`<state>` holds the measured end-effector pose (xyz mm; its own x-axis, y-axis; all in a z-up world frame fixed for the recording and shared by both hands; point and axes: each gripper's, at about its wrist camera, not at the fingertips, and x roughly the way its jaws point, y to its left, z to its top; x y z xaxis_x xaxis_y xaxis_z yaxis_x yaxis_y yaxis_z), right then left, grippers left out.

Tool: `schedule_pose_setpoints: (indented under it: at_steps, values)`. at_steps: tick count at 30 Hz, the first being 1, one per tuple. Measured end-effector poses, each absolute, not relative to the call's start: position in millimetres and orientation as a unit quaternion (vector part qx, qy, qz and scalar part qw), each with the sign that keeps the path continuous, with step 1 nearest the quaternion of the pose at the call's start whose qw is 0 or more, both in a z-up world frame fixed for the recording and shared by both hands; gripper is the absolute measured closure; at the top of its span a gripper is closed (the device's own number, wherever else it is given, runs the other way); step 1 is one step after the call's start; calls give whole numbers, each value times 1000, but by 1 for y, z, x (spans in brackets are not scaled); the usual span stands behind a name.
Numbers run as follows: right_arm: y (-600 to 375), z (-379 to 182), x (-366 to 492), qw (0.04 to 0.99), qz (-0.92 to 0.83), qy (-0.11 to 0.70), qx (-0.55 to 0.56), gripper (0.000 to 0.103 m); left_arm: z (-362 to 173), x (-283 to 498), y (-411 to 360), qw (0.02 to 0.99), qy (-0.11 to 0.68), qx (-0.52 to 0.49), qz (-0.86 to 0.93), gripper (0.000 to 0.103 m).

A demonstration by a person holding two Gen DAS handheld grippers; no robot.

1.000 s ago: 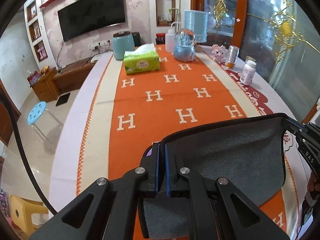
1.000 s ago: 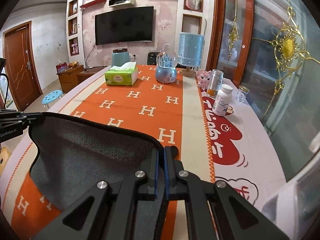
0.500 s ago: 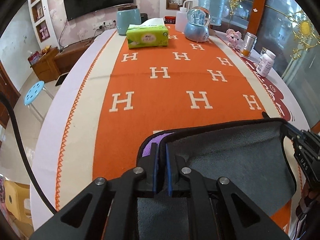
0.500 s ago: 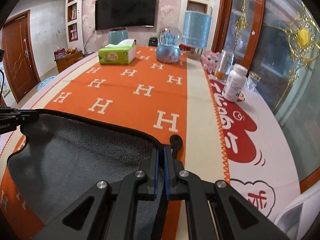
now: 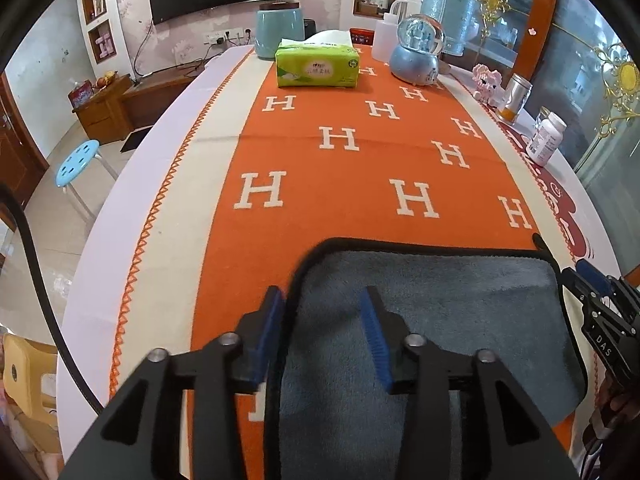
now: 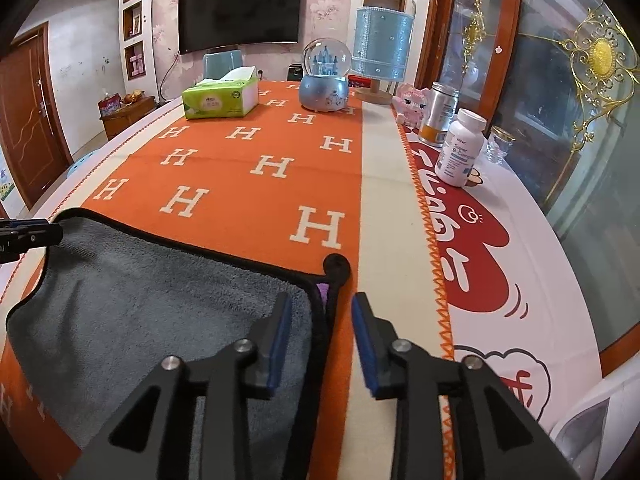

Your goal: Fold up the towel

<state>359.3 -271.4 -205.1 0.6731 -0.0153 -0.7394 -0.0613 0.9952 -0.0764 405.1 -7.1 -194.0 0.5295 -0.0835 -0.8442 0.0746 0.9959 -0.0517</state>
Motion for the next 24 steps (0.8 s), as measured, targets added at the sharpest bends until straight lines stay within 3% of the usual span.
schedule_pose_setpoints:
  at_steps: [4,15,24]
  values:
    - [-272,-201,352,914,14,403,-46,58,-188,395,-8,877,478,2,-45,44]
    - [-267,-193,318,914,16,404,-33,41,-181,354,0,879,475,22,-18,37]
    - [-258,-182,275,912,4,411,-4,33,-171,292,21,875,483,13,-13,30]
